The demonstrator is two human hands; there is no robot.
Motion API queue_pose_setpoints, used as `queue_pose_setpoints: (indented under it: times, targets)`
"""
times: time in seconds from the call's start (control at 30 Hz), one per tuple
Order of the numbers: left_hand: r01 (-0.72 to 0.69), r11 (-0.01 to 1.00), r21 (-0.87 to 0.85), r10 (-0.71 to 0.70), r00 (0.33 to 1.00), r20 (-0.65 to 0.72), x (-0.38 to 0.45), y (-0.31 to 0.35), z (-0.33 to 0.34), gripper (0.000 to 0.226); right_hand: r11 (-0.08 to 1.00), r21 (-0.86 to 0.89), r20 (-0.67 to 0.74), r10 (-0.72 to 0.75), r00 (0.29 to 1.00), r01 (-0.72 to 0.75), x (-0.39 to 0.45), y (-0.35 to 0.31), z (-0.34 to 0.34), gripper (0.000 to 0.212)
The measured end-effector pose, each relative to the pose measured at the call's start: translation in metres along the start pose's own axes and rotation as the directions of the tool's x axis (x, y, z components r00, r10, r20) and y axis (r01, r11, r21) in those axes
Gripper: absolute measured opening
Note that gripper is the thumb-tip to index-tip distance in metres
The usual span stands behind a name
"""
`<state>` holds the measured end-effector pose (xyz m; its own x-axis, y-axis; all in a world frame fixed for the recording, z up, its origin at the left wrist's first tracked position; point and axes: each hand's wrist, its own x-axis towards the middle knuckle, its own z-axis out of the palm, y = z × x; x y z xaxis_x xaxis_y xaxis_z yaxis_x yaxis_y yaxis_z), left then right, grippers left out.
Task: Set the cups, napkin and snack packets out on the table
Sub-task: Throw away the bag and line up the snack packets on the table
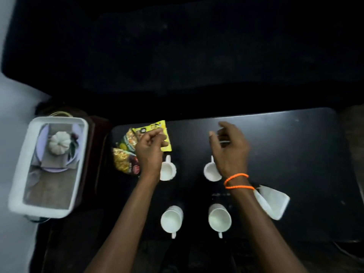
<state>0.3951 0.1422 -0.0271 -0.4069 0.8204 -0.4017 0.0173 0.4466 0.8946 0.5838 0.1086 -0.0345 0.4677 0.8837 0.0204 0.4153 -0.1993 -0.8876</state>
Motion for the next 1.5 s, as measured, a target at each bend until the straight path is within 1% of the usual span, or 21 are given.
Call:
queue_pose_setpoints:
  times: [0.1,0.17,0.27,0.33,0.37,0.43,0.5,0.57,0.63,0.7,0.77,0.87,0.97,1.07,1.13,1.2,1.23,1.27,1.33,1.4,1.5]
  targets:
    - [0.040,0.999,0.003,-0.038,0.961,-0.273,0.024,-0.023,-0.059,0.016,1.000,-0.012,0.261,-0.008,0.965,0.011,-0.023,-0.027,0.071,0.025]
    - [0.136,0.990,0.039,-0.109,0.906,-0.409,0.037,-0.042,-0.091,0.013,0.997,-0.067,0.449,0.004,0.893,0.029,-0.041,-0.039,0.113,0.029]
    - [0.363,0.931,0.031,-0.302,0.818,-0.490,0.056,-0.069,-0.123,0.032,0.985,-0.155,0.637,0.044,0.769,0.072,-0.069,-0.050,0.168,0.038]
    - [0.483,0.875,0.036,-0.413,0.783,-0.466,0.066,-0.085,-0.136,0.046,0.977,-0.193,0.678,0.071,0.732,0.085,-0.084,-0.054,0.196,0.040]
    - [0.508,0.861,0.028,-0.452,0.788,-0.418,0.069,-0.090,-0.140,0.047,0.974,-0.207,0.683,0.076,0.727,0.093,-0.089,-0.053,0.207,0.037]
    - [0.517,0.855,-0.049,-0.511,0.821,-0.256,0.073,-0.095,-0.144,0.034,0.960,-0.251,0.687,0.085,0.722,0.126,-0.097,-0.051,0.223,0.036]
    - [0.547,0.824,-0.149,-0.564,0.819,-0.110,0.078,-0.095,-0.148,0.029,0.947,-0.292,0.678,0.107,0.728,0.133,-0.100,-0.050,0.232,0.039]
    - [0.582,0.784,-0.214,-0.604,0.795,-0.052,0.082,-0.092,-0.154,0.032,0.953,-0.290,0.679,0.138,0.721,0.090,-0.100,-0.052,0.234,0.041]
    - [0.590,0.759,-0.275,-0.625,0.778,-0.056,0.082,-0.084,-0.159,0.034,0.976,-0.218,0.695,0.140,0.705,0.021,-0.098,-0.059,0.231,0.038]
    - [0.546,0.775,-0.318,-0.598,0.797,-0.088,0.079,-0.073,-0.162,0.033,0.992,-0.098,0.674,0.127,0.728,-0.082,-0.092,-0.065,0.218,0.037]
    - [0.464,0.824,-0.326,-0.509,0.858,-0.065,0.074,-0.058,-0.156,0.031,0.983,-0.004,0.625,0.147,0.767,-0.185,-0.079,-0.065,0.199,0.044]
    - [0.337,0.898,-0.282,-0.316,0.941,0.120,0.066,-0.031,-0.123,0.020,0.931,0.086,0.525,0.259,0.811,-0.354,-0.050,-0.057,0.162,0.042]
    - [0.248,0.966,-0.077,-0.217,0.934,0.282,0.061,-0.013,-0.066,0.024,0.897,0.166,0.397,0.320,0.860,-0.410,-0.018,-0.033,0.121,0.026]
    - [0.136,0.976,0.168,-0.188,0.918,0.350,0.061,-0.014,-0.009,0.030,0.890,0.103,0.338,0.388,0.858,-0.443,0.007,-0.007,0.092,0.015]
    - [0.071,0.942,0.328,-0.203,0.898,0.391,0.067,-0.022,0.016,0.034,0.907,-0.150,0.337,0.421,0.842,-0.393,0.023,0.013,0.085,0.018]
    - [-0.059,0.861,0.506,-0.188,0.886,0.423,0.074,-0.032,0.030,0.041,0.841,-0.465,0.363,0.467,0.806,-0.277,0.034,0.026,0.083,0.028]
    - [-0.158,0.805,0.572,-0.141,0.886,0.442,0.077,-0.037,0.034,0.045,0.802,-0.555,0.354,0.468,0.810,-0.221,0.036,0.030,0.082,0.037]
    - [-0.262,0.749,0.608,-0.075,0.879,0.471,0.079,-0.041,0.036,0.049,0.792,-0.582,0.336,0.443,0.831,-0.187,0.037,0.032,0.083,0.047]
    - [-0.415,0.677,0.607,0.031,0.841,0.540,0.083,-0.045,0.040,0.061,0.835,-0.532,0.317,0.352,0.881,-0.142,0.036,0.033,0.083,0.062]
    - [-0.486,0.658,0.575,0.037,0.784,0.620,0.087,-0.047,0.045,0.069,0.861,-0.495,0.345,0.314,0.885,-0.113,0.034,0.033,0.087,0.065]
    - [-0.551,0.595,0.585,-0.013,0.721,0.693,0.091,-0.052,0.048,0.063,0.862,-0.488,0.368,0.347,0.863,-0.138,0.027,0.037,0.093,0.061]
